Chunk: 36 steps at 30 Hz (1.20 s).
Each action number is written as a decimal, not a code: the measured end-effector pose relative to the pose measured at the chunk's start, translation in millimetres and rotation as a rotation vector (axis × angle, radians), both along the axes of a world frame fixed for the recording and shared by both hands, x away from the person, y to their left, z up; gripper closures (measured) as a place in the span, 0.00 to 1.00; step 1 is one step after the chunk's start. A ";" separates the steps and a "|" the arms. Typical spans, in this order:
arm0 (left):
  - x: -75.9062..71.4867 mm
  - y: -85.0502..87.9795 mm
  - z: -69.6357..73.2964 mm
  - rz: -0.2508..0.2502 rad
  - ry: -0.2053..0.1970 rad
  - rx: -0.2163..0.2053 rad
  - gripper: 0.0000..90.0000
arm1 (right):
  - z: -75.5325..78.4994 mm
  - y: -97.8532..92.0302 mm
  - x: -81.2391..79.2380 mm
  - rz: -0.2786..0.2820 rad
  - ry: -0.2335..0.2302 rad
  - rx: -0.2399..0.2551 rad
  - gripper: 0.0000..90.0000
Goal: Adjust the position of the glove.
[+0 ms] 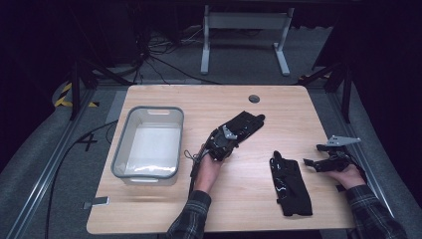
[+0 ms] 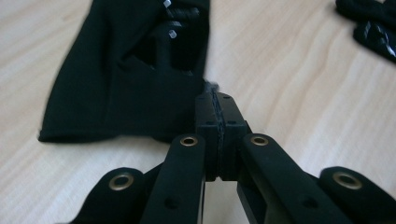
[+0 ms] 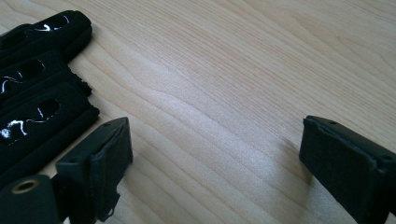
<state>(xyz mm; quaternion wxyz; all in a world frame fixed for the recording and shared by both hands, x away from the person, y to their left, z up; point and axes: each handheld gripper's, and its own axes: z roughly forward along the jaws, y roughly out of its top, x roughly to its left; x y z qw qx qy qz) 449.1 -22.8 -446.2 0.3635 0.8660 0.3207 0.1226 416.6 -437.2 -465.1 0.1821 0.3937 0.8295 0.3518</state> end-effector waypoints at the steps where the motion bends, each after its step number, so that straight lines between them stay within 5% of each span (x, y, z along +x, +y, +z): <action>1: 3.0 -0.5 0.0 0.001 -0.003 0.017 1.00 | -0.1 -0.1 0.0 0.001 -0.001 0.000 0.11; 5: 10.6 0.3 0.7 0.015 -0.016 0.007 1.00 | 0.0 0.0 0.0 0.000 0.000 0.000 0.11; 16: 20.2 5.8 -13.6 0.031 0.046 -0.015 1.00 | 0.0 0.0 0.0 0.000 0.000 0.000 0.11; 36: -14.9 12.3 -12.3 -0.036 0.138 -0.046 1.00 | 0.0 0.1 -0.2 0.004 0.000 -0.001 0.11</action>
